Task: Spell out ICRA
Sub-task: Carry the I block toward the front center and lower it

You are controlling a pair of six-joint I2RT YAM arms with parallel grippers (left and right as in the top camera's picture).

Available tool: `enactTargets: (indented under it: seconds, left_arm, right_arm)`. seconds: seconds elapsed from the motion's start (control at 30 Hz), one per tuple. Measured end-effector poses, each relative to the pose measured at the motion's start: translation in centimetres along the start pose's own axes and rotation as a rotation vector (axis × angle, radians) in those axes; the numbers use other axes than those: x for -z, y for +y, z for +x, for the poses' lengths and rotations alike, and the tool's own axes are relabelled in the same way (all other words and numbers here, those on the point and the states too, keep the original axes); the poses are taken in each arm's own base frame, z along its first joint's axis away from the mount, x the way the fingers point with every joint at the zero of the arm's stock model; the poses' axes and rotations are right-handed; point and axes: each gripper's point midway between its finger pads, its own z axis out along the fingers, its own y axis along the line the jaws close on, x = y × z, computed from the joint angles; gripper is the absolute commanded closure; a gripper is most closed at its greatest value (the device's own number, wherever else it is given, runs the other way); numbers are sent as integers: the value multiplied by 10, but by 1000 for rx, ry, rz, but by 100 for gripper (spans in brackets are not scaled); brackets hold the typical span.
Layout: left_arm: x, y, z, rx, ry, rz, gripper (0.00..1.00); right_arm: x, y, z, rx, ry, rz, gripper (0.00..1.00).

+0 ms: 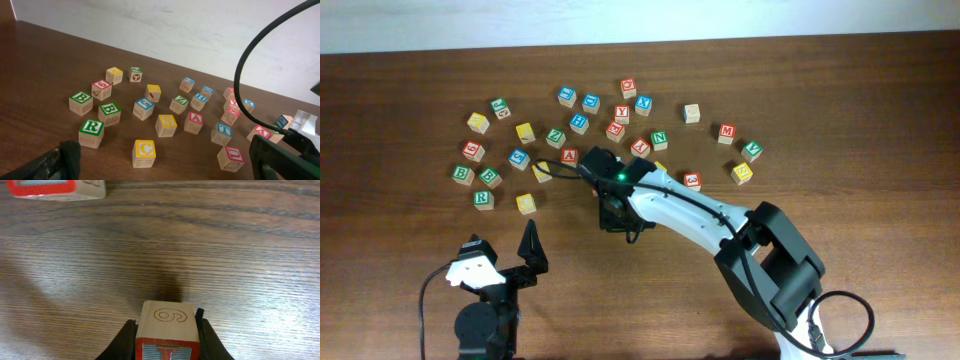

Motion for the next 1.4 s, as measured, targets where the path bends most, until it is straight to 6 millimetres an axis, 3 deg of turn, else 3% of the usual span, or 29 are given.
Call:
enactTargets:
  seconds: [0.37, 0.8, 0.87, 1.4]
  left_arm:
    - [0, 0, 0, 0, 0, 0, 1]
    - [0, 0, 0, 0, 0, 0, 1]
    - [0, 0, 0, 0, 0, 0, 1]
    - [0, 0, 0, 0, 0, 0, 1]
  right_arm:
    - [0, 8, 6, 103, -3, -7, 82]
    - [0, 10, 3, 55, -12, -17, 81]
    - [0, 11, 3, 47, -13, -18, 76]
    - [0, 8, 1, 71, -26, -4, 72]
